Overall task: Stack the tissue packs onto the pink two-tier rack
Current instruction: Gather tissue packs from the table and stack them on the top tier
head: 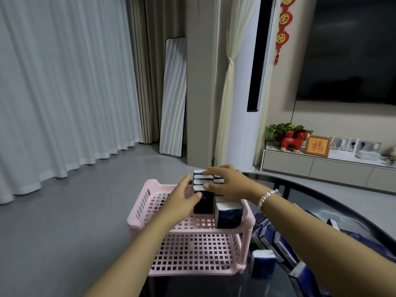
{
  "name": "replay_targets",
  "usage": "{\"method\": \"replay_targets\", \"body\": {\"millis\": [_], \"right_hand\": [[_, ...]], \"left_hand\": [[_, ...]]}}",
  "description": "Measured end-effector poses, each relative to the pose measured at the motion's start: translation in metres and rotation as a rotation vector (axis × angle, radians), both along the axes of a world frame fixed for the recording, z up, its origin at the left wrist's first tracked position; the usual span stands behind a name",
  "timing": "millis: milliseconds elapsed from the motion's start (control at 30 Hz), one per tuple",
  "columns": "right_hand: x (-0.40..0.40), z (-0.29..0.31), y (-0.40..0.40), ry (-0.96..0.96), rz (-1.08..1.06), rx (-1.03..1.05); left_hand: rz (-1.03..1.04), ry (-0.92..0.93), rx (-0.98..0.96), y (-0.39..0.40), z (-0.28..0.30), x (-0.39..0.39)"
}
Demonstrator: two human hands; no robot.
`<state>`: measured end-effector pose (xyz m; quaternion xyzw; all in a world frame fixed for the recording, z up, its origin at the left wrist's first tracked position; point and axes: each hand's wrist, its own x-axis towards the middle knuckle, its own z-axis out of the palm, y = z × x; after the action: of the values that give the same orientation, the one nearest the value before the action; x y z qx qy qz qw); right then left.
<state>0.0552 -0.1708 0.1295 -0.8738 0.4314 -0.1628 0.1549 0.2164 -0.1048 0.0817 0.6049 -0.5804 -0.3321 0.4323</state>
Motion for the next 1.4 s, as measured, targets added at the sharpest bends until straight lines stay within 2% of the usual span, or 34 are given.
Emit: {"method": "replay_targets", "body": {"millis": [133, 400, 667, 967, 1167, 1267, 1400], "right_hand": [[-0.015, -0.001, 0.021, -0.132, -0.019, -0.07], [-0.075, -0.004, 0.083, -0.248, -0.086, -0.148], [-0.161, -0.032, 0.141, -0.267, -0.231, -0.102], [-0.241, -0.085, 0.17, -0.161, -0.401, -0.014], [-0.257, -0.117, 0.183, -0.14, -0.526, 0.064], [-0.257, -0.132, 0.189, -0.154, -0.598, 0.108], [-0.252, -0.149, 0.194, -0.258, -0.681, 0.188]], "left_hand": [[0.124, -0.055, -0.19, 0.02, 0.006, -0.016], [0.093, -0.114, -0.343, 0.073, 0.013, -0.076], [-0.023, 0.002, -0.248, 0.105, -0.019, -0.151], [-0.073, -0.06, -0.109, 0.11, -0.085, -0.223], [0.022, -0.1, 0.086, 0.111, -0.124, -0.248], [0.05, -0.173, 0.107, 0.116, -0.143, -0.252], [0.02, -0.097, 0.11, 0.12, -0.15, -0.253]]}}
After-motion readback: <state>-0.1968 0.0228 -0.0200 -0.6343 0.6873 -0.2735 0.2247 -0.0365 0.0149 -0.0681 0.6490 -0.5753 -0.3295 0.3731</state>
